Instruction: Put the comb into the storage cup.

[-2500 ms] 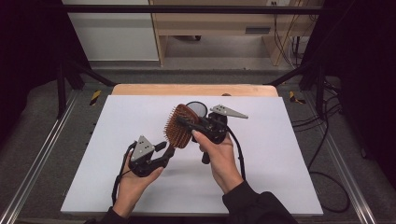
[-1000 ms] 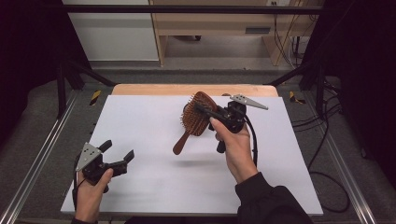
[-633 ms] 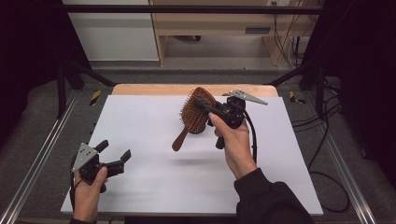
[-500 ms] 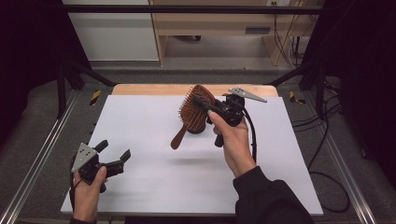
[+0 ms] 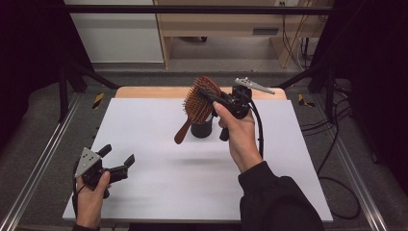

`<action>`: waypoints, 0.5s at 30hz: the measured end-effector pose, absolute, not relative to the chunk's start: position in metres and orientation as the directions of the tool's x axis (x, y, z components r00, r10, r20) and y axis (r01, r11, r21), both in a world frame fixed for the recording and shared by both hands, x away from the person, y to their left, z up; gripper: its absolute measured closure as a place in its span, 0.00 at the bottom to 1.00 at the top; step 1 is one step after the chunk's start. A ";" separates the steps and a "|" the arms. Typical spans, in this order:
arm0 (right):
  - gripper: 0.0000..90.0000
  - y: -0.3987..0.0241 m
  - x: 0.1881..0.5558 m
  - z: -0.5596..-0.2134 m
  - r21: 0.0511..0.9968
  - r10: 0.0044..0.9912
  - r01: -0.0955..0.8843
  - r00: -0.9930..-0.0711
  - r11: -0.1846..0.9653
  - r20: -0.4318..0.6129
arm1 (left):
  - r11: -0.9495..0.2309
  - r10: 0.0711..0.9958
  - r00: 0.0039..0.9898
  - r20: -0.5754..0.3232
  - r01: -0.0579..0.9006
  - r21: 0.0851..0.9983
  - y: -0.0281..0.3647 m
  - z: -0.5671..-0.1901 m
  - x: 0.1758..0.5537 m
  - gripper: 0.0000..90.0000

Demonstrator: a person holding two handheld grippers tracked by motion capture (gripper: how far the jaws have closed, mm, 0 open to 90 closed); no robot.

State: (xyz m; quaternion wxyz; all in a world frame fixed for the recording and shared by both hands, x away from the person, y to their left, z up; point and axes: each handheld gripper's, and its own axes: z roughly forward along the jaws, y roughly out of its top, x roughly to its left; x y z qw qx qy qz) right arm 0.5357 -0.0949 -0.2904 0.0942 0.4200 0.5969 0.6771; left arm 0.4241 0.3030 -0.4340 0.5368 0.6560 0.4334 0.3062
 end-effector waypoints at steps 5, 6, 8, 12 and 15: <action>0.58 -0.094 0.541 -0.289 0.889 0.634 0.373 -0.627 -0.265 0.452 | -0.052 0.898 0.436 -0.059 0.237 0.970 0.304 -0.434 0.424 0.04; 0.58 -0.094 0.542 -0.289 0.889 0.636 0.372 -0.625 -0.265 0.452 | -0.053 0.898 0.436 -0.057 0.237 0.970 0.303 -0.434 0.424 0.04; 0.58 -0.094 0.544 -0.289 0.887 0.638 0.379 -0.621 -0.264 0.455 | -0.053 0.898 0.436 -0.057 0.237 0.970 0.303 -0.434 0.424 0.04; 0.58 -0.093 0.547 -0.290 0.887 0.642 0.382 -0.618 -0.258 0.453 | -0.058 0.896 0.441 -0.057 0.242 0.969 0.301 -0.435 0.424 0.04; 0.58 -0.091 0.547 -0.290 0.889 0.646 0.382 -0.617 -0.253 0.449 | -0.062 0.894 0.445 -0.052 0.237 0.969 0.300 -0.435 0.424 0.04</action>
